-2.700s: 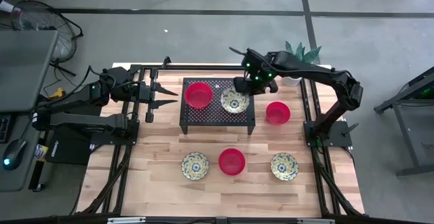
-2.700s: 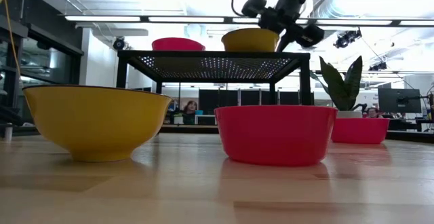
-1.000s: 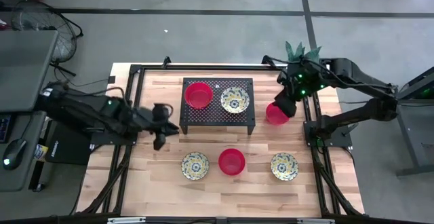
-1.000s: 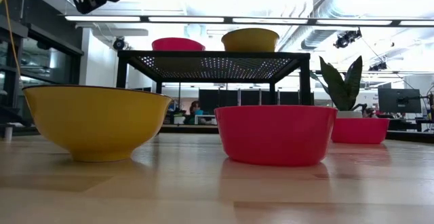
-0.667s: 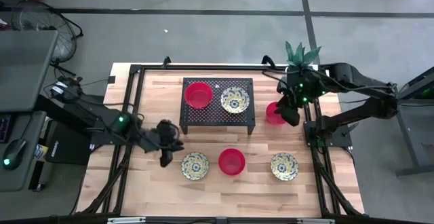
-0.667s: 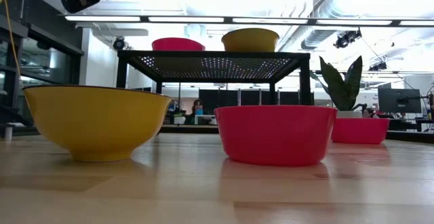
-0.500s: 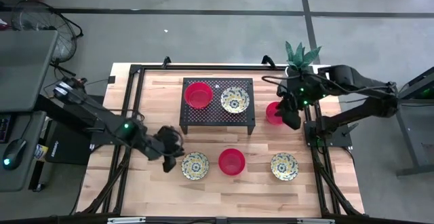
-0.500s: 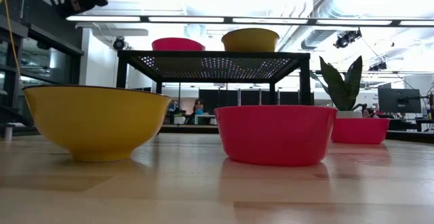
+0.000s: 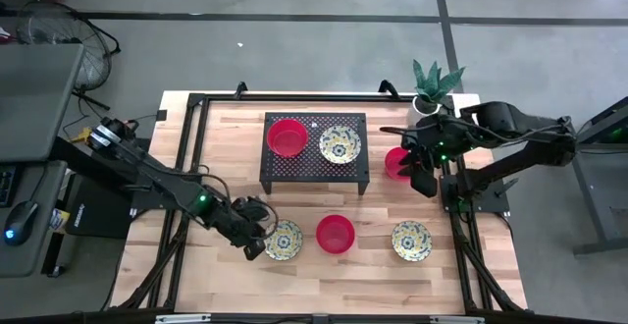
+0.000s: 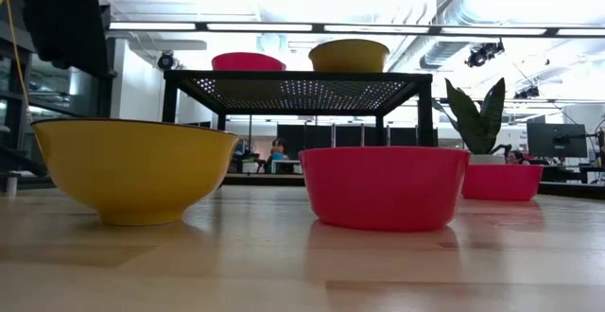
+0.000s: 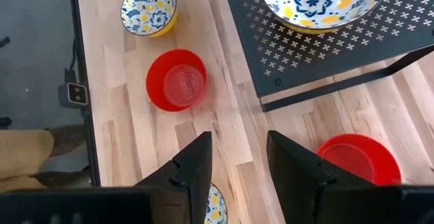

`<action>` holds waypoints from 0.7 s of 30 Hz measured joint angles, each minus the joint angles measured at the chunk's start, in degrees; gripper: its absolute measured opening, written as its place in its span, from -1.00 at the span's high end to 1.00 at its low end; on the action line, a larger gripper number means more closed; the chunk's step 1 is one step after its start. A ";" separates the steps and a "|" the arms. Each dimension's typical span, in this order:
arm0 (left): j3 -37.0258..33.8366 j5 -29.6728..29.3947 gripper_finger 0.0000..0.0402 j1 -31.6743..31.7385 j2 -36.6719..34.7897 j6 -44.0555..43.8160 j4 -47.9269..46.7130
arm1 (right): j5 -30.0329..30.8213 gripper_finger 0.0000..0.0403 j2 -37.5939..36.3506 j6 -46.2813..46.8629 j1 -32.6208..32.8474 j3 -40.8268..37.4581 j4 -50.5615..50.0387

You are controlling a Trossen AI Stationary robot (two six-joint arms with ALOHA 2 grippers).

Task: Pick & Place Mini bowls
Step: Stack the left yellow patterned bowl on top of the yellow patterned bowl on the shelf

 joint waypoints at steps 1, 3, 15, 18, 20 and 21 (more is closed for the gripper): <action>0.00 0.45 0.59 0.02 0.47 0.02 0.08 | 0.05 0.36 0.00 0.26 0.35 0.00 0.00; 0.00 0.62 0.59 0.00 1.30 0.00 -0.08 | 0.16 0.36 0.00 0.46 1.17 -0.11 0.43; 0.00 -1.15 0.59 0.04 3.00 1.50 -1.42 | 0.18 0.36 0.00 3.03 7.50 -7.21 4.80; 0.00 -1.96 0.59 0.04 3.00 -0.67 -3.38 | 0.06 0.36 0.00 4.32 9.22 -9.86 6.64; 0.00 -0.64 0.57 0.05 3.00 -0.10 -3.73 | 0.01 0.36 0.00 4.57 10.40 -11.66 7.69; 0.00 0.24 0.55 0.04 3.00 0.69 -3.66 | -0.02 0.36 0.00 4.59 11.02 -12.45 8.04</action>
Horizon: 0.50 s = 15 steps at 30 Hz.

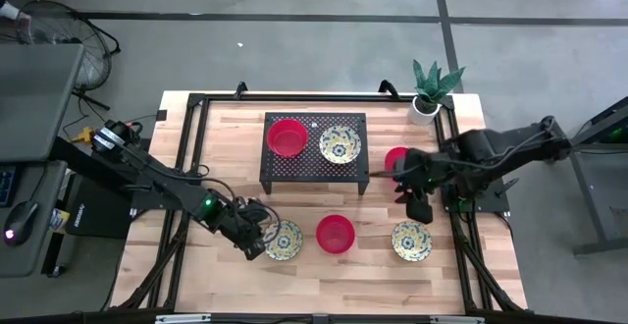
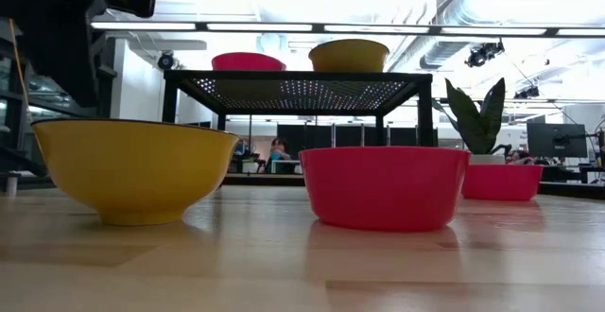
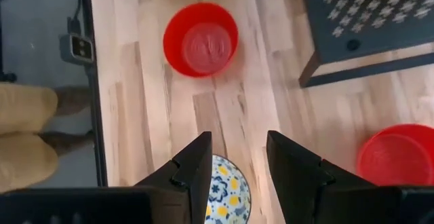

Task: Pick & Place Mini bowls
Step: Stack the left yellow patterned bowl on top of the yellow patterned bowl on the shelf

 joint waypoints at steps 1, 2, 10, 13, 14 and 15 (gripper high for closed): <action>0.00 0.35 0.51 -0.01 0.00 0.65 -0.02 | -0.03 0.36 0.00 0.08 0.57 -0.77 0.58; 0.00 0.42 0.46 -0.02 0.00 0.76 -0.06 | -0.04 0.36 0.00 0.56 1.06 -1.52 1.44; 0.00 2.31 0.02 2.06 0.00 -6.69 -1.82 | 0.12 0.36 0.00 5.10 4.73 -5.72 3.77; 0.00 7.43 -0.02 4.15 0.69 -9.97 -1.50 | 1.44 0.36 0.00 6.90 6.25 -6.27 4.56; 0.00 8.89 -0.03 5.06 1.45 -11.00 -1.05 | 2.12 0.36 -0.02 7.28 6.73 -6.50 5.01; -0.01 9.65 -0.03 5.89 2.14 -11.41 -0.94 | 2.89 0.36 -0.02 7.44 7.27 -6.50 5.01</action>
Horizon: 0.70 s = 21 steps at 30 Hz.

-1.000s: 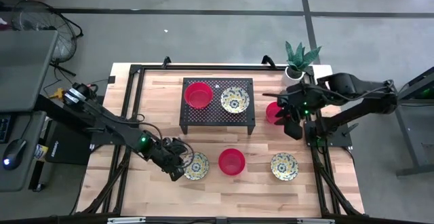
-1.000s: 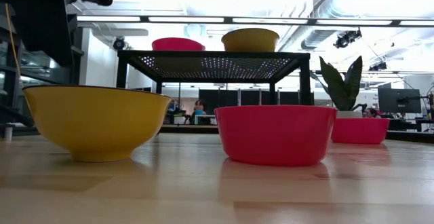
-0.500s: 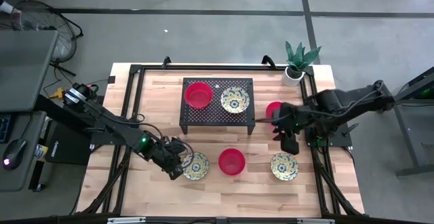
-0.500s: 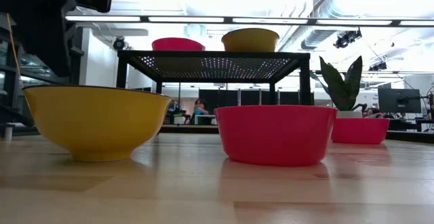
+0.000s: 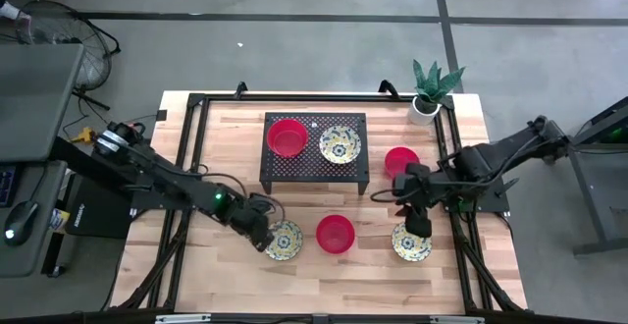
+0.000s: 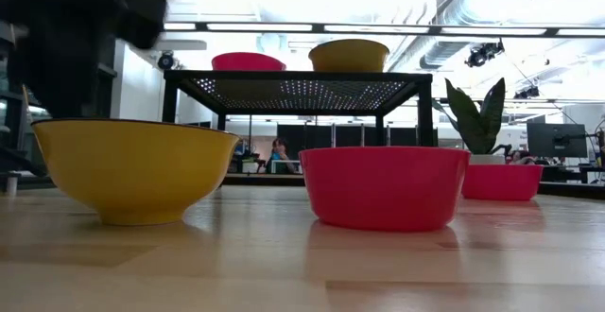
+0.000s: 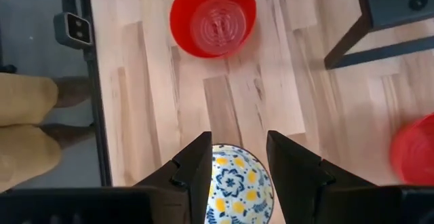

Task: Pick & Place Mini bowls
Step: Stack the left yellow patterned bowl on top of the yellow patterned bowl on the shelf

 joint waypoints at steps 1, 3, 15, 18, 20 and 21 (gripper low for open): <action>-0.05 0.53 -0.03 0.57 0.35 -0.16 -0.19 | 0.45 0.36 0.02 0.25 0.44 0.00 0.13; -0.02 1.36 -0.03 1.57 0.67 0.00 1.08 | 1.30 0.36 0.02 0.96 1.25 -0.02 0.88; 0.01 5.60 -0.03 3.95 6.25 0.89 4.55 | 4.25 0.36 0.02 3.87 3.69 -0.02 1.44; 0.01 6.97 -0.03 3.95 7.58 0.86 4.70 | 4.85 0.36 0.02 3.89 3.86 -0.02 1.54; 0.01 7.17 -0.02 3.95 8.46 0.86 5.35 | 4.79 0.36 0.02 3.89 3.86 -0.02 1.59; 0.01 7.20 -0.01 3.95 8.73 0.86 5.59 | 4.81 0.36 0.02 3.88 3.86 -0.02 1.61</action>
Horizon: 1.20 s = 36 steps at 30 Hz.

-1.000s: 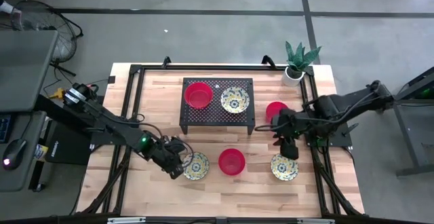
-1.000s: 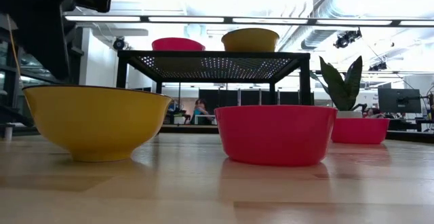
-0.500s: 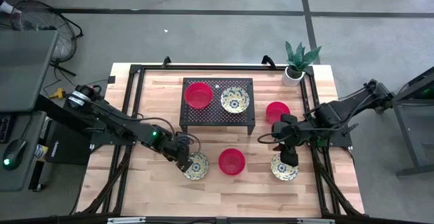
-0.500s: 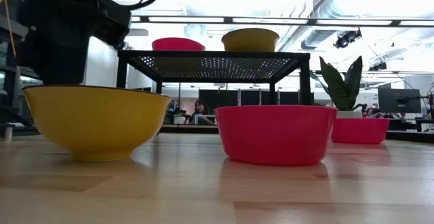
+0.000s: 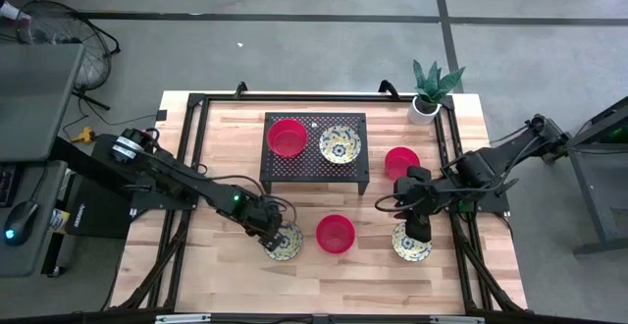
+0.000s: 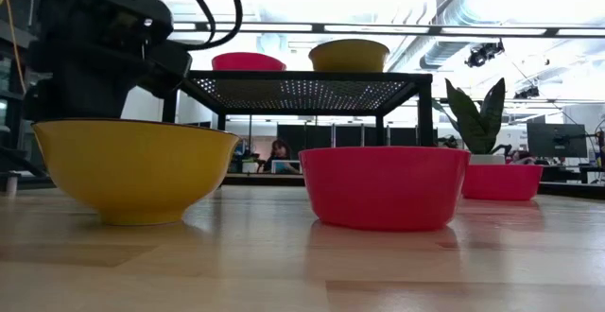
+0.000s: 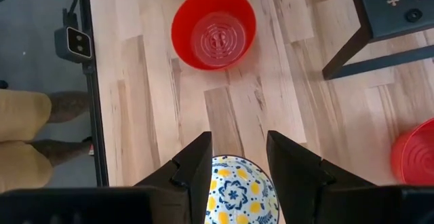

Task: Pick & Place Mini bowls
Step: Stack the left yellow patterned bowl on top of the yellow patterned bowl on the shelf

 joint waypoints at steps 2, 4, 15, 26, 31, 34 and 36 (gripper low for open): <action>0.00 0.01 0.05 0.00 0.06 0.00 0.30 | 0.06 0.36 0.00 -0.04 0.00 0.00 0.10; 0.00 0.04 0.14 0.00 0.06 0.09 0.42 | 0.10 0.36 0.00 -0.04 0.00 0.00 0.16; 0.00 -0.28 0.80 0.02 0.06 2.65 0.34 | 0.15 0.36 0.00 -0.20 0.00 0.00 0.18; -0.07 0.11 0.97 0.00 0.08 5.81 2.85 | 1.19 0.36 0.00 -0.06 0.00 0.02 0.20; 0.02 0.02 0.97 0.02 0.08 7.18 7.81 | 1.19 0.36 0.00 -0.04 0.00 0.02 0.23; 1.59 -0.26 0.97 0.04 0.08 7.92 7.90 | 1.18 0.36 0.00 -0.30 0.00 0.02 0.61; 3.35 -0.53 0.97 0.33 0.08 9.30 7.79 | 1.19 0.36 0.00 -1.30 0.00 0.02 1.58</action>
